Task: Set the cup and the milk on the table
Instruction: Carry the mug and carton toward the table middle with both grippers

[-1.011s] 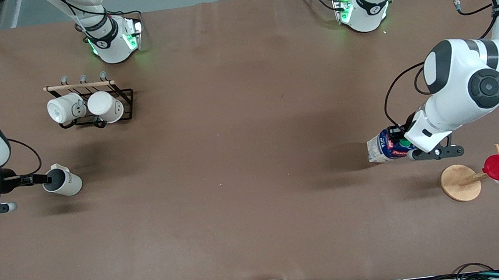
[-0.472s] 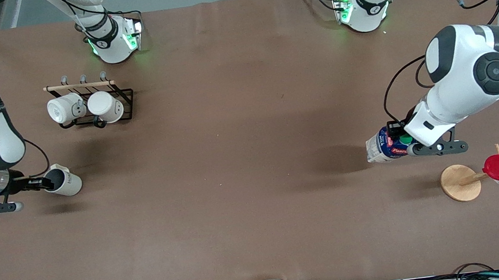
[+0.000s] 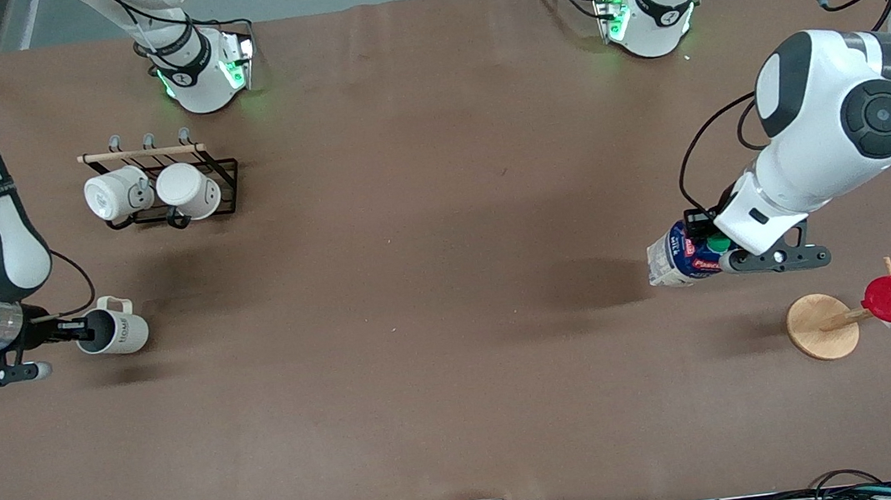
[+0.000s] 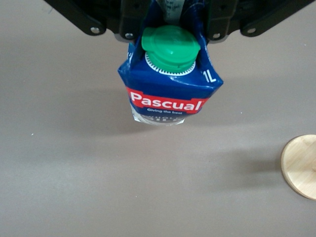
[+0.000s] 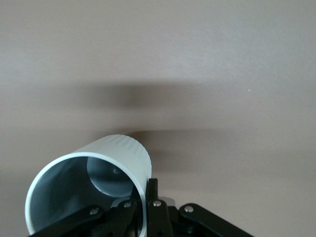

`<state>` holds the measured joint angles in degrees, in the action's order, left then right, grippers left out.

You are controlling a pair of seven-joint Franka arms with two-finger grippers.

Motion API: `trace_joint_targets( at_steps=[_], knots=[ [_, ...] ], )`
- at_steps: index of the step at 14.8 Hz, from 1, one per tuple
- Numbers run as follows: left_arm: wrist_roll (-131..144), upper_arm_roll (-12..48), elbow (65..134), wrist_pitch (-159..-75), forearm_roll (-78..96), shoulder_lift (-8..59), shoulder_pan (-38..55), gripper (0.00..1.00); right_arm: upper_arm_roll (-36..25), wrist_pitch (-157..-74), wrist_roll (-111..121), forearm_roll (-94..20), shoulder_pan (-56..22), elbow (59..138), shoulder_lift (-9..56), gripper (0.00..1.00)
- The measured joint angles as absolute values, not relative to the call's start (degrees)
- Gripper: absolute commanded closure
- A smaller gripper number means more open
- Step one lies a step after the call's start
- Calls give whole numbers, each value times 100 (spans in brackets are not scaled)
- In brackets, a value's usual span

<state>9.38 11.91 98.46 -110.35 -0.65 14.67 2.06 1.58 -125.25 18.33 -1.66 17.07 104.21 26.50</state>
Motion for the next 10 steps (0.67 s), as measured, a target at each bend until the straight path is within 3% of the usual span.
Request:
trace_joint_targets(
  at_steps=[5, 10],
  knots=[
    [1093, 1241, 9845, -11028, -65, 1467, 246, 100, 202, -11054, 390, -182, 733, 9799, 1970, 100],
    [1290, 1318, 9784, -10994, -65, 1467, 286, 100, 248, -10790, -1755, -208, -931, 9280, 1918, 100]
  ],
)
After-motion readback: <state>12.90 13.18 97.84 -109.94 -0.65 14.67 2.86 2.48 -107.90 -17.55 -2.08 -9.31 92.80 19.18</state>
